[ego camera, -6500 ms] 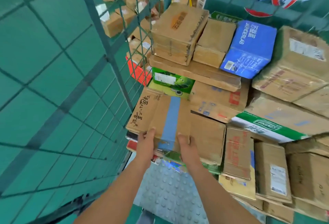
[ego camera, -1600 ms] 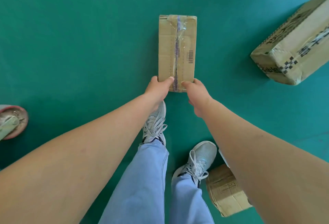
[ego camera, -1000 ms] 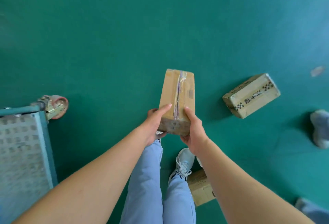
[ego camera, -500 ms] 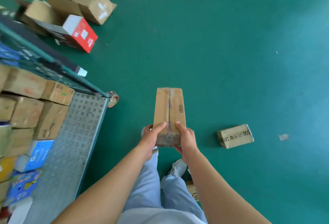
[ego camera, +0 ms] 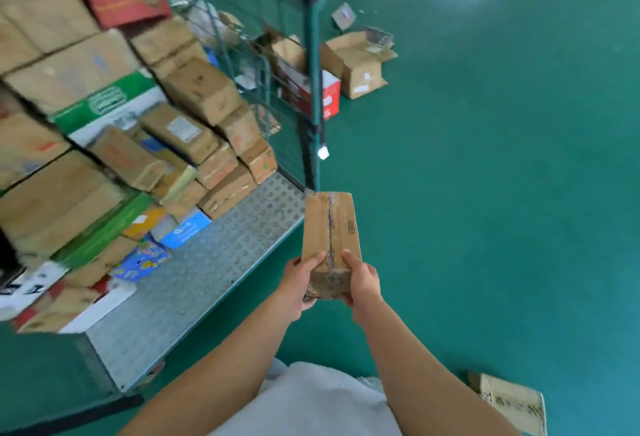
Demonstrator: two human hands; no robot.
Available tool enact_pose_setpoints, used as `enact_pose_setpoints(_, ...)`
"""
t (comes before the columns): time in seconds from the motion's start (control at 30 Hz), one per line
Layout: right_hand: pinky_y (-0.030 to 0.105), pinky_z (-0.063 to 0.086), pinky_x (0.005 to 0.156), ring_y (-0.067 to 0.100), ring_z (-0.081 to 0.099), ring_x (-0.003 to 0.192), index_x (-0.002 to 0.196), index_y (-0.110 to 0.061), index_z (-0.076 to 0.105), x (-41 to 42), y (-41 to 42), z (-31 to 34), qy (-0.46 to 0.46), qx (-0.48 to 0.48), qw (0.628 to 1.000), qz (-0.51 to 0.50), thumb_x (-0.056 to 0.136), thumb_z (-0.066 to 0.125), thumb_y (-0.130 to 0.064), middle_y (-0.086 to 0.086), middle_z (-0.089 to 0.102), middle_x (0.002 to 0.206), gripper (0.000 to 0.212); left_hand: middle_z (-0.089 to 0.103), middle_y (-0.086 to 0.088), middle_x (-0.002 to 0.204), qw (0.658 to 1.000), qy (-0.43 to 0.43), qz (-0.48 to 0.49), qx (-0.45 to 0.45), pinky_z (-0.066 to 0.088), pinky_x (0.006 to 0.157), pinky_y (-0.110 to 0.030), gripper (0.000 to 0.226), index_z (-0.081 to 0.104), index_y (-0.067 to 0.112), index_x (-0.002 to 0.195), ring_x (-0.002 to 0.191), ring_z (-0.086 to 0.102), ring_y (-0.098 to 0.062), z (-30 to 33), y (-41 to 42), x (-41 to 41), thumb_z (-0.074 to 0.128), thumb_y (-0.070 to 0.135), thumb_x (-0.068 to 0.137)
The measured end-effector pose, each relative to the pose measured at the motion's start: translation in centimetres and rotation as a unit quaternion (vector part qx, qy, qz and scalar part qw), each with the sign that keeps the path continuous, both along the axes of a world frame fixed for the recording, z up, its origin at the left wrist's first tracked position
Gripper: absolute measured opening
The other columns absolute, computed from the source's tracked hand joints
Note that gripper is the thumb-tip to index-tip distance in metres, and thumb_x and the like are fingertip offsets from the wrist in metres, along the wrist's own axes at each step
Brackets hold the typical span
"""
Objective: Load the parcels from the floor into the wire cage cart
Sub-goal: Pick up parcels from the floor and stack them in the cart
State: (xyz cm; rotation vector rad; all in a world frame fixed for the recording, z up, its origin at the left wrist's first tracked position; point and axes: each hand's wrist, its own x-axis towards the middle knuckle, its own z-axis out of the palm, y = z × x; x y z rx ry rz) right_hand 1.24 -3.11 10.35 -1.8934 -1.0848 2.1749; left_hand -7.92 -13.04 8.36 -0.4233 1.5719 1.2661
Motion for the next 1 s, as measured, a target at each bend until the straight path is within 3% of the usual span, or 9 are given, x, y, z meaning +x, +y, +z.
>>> enact_pose_setpoints(0.3, 0.030, 0.051, 0.062, 0.020, 0.066, 0.091, 0.126, -0.017, 0.053, -19.0, -12.4, 2.1, 0.031, 0.041, 0.985, 0.165, 0.092, 0.069, -0.047, 0.007, 0.066, 0.110, 0.048, 0.069, -0.004, 0.118, 0.988, 0.033, 0.149, 0.030, 0.048, 0.105, -0.054, 0.054, 0.054, 0.028, 0.123, 0.110, 0.064, -0.027, 1.7, -14.7, -16.4, 0.081, 0.050, 0.082)
enact_pose_setpoints(0.47, 0.035, 0.055, 0.068, 0.025, 0.069, 0.098, 0.129, -0.021, 0.051, -28.2, -19.5, 1.8, 0.046, 0.061, 0.964, 0.256, 0.085, 0.071, -0.058, 0.009, 0.067, 0.115, 0.060, 0.070, -0.003, 0.119, 0.968, 0.055, 0.240, 0.047, 0.050, 0.083, -0.040, 0.054, 0.052, 0.027, 0.126, 0.111, 0.064, -0.024, 2.9, -22.6, -23.4, 0.079, 0.049, 0.084)
enact_pose_setpoints(0.7, 0.041, 0.062, 0.082, 0.024, 0.070, 0.098, 0.127, -0.022, 0.052, -35.3, -25.6, 1.2, 0.058, 0.060, 0.931, 0.354, 0.084, 0.075, -0.057, 0.008, 0.068, 0.113, 0.060, 0.071, 0.000, 0.117, 0.935, 0.056, 0.348, 0.043, 0.050, 0.097, -0.044, 0.057, 0.051, 0.031, 0.127, 0.110, 0.064, -0.021, 2.1, -29.3, -27.5, 0.079, 0.052, 0.082)
enact_pose_setpoints(0.8, 0.037, 0.057, 0.076, 0.025, 0.069, 0.102, 0.126, -0.024, 0.051, -37.6, -27.6, 0.6, 0.052, 0.034, 0.914, 0.400, 0.086, 0.071, -0.060, 0.008, 0.068, 0.115, 0.058, 0.069, -0.001, 0.119, 0.922, 0.043, 0.384, 0.027, 0.053, 0.099, -0.047, 0.059, 0.050, 0.032, 0.127, 0.113, 0.063, -0.022, 1.6, -31.4, -28.9, 0.079, 0.055, 0.081)
enact_pose_setpoints(1.0, 0.046, 0.048, 0.095, 0.023, 0.060, 0.113, 0.132, -0.031, 0.043, -44.1, -31.0, -1.2, 0.036, 0.006, 0.857, 0.514, 0.088, 0.057, -0.073, 0.001, 0.063, 0.123, 0.063, 0.064, -0.002, 0.121, 0.880, 0.036, 0.474, -0.002, 0.051, 0.101, -0.048, 0.059, 0.044, 0.026, 0.130, 0.111, 0.061, -0.020, 0.8, -34.5, -34.0, 0.076, 0.050, 0.088)
